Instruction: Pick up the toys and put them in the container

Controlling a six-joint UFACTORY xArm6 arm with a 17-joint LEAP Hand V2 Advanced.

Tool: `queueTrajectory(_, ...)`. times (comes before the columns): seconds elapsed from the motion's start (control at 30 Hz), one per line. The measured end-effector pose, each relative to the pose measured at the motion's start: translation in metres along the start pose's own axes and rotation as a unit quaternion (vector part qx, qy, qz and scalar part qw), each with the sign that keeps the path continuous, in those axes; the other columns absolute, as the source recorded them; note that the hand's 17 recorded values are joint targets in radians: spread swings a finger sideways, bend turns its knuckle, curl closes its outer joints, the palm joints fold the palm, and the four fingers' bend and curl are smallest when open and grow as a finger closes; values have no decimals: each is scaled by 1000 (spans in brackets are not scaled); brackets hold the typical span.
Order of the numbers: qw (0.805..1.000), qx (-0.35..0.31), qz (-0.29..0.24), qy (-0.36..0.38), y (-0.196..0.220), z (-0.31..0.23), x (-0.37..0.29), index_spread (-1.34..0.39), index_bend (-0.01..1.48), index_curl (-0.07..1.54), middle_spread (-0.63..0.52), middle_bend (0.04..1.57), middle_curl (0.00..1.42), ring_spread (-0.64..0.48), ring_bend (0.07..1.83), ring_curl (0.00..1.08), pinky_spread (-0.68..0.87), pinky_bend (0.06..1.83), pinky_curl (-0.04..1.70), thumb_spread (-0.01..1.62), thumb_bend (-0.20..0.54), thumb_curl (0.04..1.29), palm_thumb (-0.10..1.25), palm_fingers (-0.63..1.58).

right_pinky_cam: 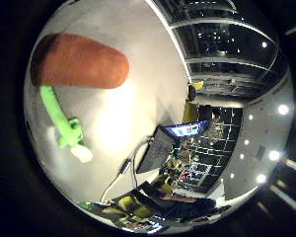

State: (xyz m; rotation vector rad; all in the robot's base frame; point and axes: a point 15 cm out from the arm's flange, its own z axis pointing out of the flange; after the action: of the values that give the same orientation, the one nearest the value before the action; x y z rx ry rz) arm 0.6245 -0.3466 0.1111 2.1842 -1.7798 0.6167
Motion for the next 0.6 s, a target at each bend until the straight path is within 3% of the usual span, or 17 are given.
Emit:
queueTrajectory(0.27, 1000, -7, -20, -2, 2, 22, -16, -317, 162, 224, 38, 309, 346, 54, 466, 301, 324, 492, 314, 882, -27, 326, 612, 328)
queueTrajectory(0.37, 1000, -9, -22, 0, 4, 24, -14, -384, 165, 237, -75, 364, 347, -132, 709, 339, 160, 506, 294, 883, -31, 328, 616, 632)
queueTrajectory(0.43, 1000, -10, -23, 1, 7, 24, -10, -415, 168, 241, -122, 419, 361, -183, 772, 352, 94, 534, 297, 886, -32, 326, 613, 755)
queueTrajectory(0.47, 1000, -11, -23, 2, 8, 24, -8, -433, 162, 222, -167, 496, 372, -228, 806, 333, -17, 635, 290, 890, -31, 326, 614, 1066)
queueTrajectory(0.5, 1000, -11, -21, 3, 11, 24, -4, -440, 162, 221, -179, 497, 371, -240, 810, 325, -47, 645, 279, 892, -32, 326, 612, 1079)
queueTrajectory(0.57, 1000, -9, -20, 6, 13, 21, 4, -464, 277, 301, -246, 675, 446, -276, 908, 397, -312, 753, 345, 901, -28, 327, 618, 1339)
queueTrajectory(0.6, 1000, -10, -21, 8, 15, 19, 8, -466, 326, 326, -250, 727, 465, -280, 917, 404, -361, 772, 353, 904, -28, 327, 620, 1383)
